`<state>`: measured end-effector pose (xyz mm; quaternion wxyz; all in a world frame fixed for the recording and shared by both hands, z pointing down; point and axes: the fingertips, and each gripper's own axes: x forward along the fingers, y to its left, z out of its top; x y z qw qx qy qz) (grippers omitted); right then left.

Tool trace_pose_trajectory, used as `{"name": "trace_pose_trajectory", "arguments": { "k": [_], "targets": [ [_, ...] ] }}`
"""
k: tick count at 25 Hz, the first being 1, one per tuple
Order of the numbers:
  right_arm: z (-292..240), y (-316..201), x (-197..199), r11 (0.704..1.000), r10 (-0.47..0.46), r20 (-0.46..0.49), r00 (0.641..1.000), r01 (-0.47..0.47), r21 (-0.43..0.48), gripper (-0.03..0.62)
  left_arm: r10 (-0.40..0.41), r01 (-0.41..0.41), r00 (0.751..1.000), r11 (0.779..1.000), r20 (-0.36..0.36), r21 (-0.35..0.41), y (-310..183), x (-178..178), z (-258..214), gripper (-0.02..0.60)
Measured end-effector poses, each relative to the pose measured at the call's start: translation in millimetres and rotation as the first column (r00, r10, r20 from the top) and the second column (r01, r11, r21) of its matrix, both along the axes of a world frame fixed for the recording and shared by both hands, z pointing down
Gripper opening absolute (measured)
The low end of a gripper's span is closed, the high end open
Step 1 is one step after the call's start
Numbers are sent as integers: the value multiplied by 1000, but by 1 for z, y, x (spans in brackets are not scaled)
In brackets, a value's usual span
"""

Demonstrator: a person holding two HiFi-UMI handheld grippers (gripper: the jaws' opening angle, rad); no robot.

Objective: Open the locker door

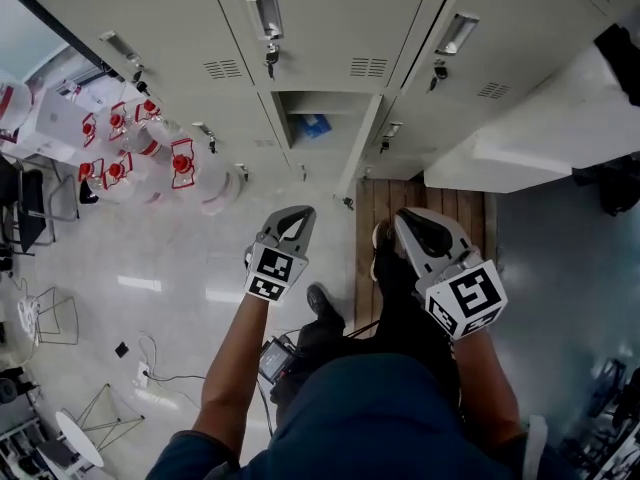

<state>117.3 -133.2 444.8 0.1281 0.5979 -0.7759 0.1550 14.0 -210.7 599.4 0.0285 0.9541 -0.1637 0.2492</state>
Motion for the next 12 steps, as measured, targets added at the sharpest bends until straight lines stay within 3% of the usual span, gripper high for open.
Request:
{"name": "trace_pose_trajectory", "arguments": {
  "k": [12],
  "targets": [
    [-49,21,-25,997,-51,-35,998,53,62,37,-57,66,997,985,-60,159,-1,-53,-119,17]
  ]
}}
